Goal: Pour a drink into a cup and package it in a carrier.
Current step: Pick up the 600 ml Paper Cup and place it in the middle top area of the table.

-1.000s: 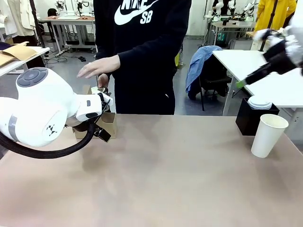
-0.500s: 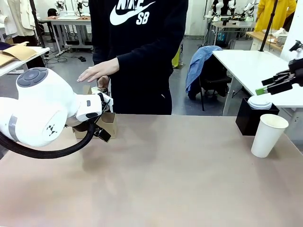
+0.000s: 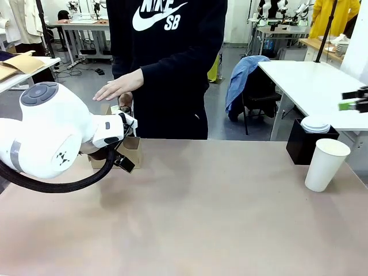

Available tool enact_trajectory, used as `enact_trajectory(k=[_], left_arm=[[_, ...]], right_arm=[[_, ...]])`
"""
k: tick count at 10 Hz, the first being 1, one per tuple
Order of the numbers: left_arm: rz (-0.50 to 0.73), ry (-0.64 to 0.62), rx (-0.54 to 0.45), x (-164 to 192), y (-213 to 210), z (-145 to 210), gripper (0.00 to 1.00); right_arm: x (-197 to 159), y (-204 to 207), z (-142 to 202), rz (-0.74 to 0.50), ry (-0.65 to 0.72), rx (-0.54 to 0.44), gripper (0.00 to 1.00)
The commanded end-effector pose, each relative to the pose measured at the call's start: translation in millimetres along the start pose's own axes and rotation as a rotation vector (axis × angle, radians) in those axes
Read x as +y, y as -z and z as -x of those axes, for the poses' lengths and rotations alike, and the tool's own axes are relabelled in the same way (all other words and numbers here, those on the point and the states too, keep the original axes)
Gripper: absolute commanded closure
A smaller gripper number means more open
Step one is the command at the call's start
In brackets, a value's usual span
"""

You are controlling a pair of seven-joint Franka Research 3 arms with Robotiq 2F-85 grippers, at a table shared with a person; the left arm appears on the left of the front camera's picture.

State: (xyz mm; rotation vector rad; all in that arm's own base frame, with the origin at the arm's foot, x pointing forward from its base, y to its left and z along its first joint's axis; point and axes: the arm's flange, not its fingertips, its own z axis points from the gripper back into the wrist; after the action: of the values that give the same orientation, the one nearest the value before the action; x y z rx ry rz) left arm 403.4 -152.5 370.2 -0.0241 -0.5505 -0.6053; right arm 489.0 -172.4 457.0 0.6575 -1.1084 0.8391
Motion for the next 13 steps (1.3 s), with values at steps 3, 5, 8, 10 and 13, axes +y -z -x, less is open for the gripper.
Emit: enact_trajectory(k=[3,5,8,10,13], left_arm=[[0.001,-0.001,0.0,0,0,0,0.0],[0.001,-0.001,0.0,0,0,0,0.0],[0.001,-0.001,0.0,0,0,0,0.0],[0.001,-0.001,0.0,0,0,0,0.0],[0.001,-0.001,0.0,0,0,0,0.0]], right_arm=[[-39,-22,100,-0.145,-0.019,-0.227,0.0],[-34,-28,148,-0.171,-0.041,-0.283,0.0],[-22,-18,194,-0.226,-0.094,-0.294,0.0],[-15,-6,196,-0.298,-0.049,-0.289,0.0],[-15,-5,204,-0.244,-0.045,-0.287,0.0]])
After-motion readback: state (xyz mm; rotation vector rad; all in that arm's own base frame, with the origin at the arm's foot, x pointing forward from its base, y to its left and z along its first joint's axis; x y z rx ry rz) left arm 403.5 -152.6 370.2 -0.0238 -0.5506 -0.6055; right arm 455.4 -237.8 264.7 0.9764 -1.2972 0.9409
